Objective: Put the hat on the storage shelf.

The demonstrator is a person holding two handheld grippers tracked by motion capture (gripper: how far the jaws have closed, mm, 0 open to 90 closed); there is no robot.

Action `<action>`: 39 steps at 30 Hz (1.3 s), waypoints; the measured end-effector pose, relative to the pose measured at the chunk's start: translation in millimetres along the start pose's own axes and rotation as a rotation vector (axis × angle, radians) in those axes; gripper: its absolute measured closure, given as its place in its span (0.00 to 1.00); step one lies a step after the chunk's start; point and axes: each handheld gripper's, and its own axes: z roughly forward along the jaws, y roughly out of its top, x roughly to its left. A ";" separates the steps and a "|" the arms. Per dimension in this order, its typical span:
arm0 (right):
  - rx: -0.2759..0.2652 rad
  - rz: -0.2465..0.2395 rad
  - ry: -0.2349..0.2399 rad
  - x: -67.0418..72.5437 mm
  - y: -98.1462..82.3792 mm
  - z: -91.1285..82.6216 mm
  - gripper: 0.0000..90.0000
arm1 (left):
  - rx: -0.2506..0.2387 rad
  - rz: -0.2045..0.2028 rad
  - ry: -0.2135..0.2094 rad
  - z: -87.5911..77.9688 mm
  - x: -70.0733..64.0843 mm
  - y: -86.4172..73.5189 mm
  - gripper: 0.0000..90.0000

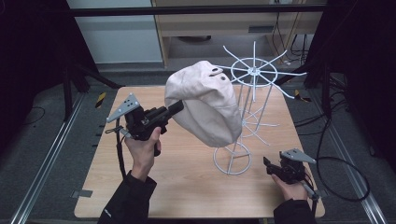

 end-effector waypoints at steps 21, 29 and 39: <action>0.000 -0.006 -0.003 0.3 -0.3 0.3 0.35 | 0.057 0.023 0.023 2.8 3.7 -10.2 0.88; 0.001 -0.006 -0.004 0.5 -0.3 0.5 0.35 | 0.087 0.037 0.032 0.0 5.5 -12.8 0.80; -0.002 -0.006 -0.005 0.0 -0.7 0.6 0.34 | 0.108 0.062 0.057 -15.1 7.5 -14.9 0.63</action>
